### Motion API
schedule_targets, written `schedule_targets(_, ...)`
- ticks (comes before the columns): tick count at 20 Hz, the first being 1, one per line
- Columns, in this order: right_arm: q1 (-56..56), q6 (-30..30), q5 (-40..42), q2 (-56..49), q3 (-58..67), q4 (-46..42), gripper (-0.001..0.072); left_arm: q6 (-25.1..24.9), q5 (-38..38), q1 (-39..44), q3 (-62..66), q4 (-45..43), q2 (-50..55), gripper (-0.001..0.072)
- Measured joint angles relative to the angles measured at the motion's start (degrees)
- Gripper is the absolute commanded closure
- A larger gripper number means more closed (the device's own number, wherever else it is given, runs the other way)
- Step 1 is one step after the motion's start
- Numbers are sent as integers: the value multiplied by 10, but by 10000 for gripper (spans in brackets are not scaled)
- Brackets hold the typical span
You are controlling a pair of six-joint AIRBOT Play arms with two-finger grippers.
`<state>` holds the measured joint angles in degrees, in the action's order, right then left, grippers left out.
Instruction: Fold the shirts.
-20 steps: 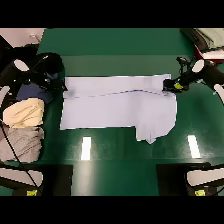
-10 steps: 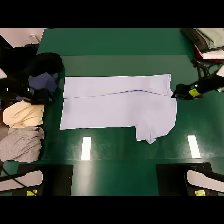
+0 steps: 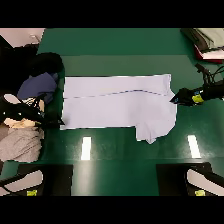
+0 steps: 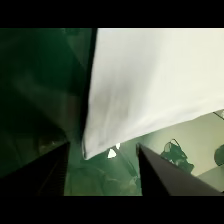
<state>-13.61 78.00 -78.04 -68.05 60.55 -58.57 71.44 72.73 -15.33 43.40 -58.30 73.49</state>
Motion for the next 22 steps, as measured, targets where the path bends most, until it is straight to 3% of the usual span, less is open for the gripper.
schedule_targets(1,0,0,-3,1,0,1,399,-2,-2,0,-6,6,0,258)
schedule_targets(2,0,-1,-6,2,-1,3,399,-3,-7,0,-11,12,-1,380)
schedule_targets(4,0,-1,-17,2,-2,3,399,-6,-17,0,-16,13,-1,453)
schedule_targets(5,0,-1,-24,3,-2,2,399,-7,-22,1,-19,16,-1,650)
schedule_targets(7,0,-1,-39,3,-3,-9,399,-10,-32,1,-20,23,-1,685)
schedule_targets(14,-5,22,-91,13,-25,-101,399,-18,-40,1,-1,44,-29,685)
schedule_targets(18,-27,42,-67,39,-118,-114,399,-19,-42,1,5,46,-56,685)
schedule_targets(22,-59,52,-19,50,-210,-65,399,-19,-40,1,7,51,-64,685)
